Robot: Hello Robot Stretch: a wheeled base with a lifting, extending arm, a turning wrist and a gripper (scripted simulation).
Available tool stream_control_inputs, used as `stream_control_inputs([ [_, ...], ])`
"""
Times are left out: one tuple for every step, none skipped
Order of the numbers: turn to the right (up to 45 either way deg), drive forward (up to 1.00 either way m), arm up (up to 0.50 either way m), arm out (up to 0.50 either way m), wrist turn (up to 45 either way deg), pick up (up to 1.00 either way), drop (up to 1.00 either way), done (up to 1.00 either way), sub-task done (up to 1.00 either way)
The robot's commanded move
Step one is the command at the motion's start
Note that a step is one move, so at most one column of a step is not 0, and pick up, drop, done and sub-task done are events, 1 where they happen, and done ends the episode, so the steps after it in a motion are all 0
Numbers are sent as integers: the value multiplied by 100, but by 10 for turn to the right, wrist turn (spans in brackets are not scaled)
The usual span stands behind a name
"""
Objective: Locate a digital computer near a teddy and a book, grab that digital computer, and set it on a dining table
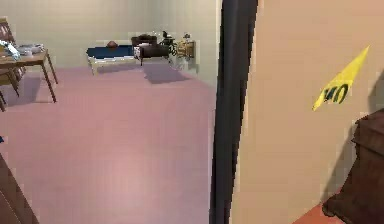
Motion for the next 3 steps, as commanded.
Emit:
stream_control_inputs([
  [450, 0, 0, 0, 0, 0, 0, 0, 0],
  [420, 0, 0, 0, 0, 0, 0, 0, 0],
  [0, 100, 0, 0, 0, 0, 0, 0, 0],
])
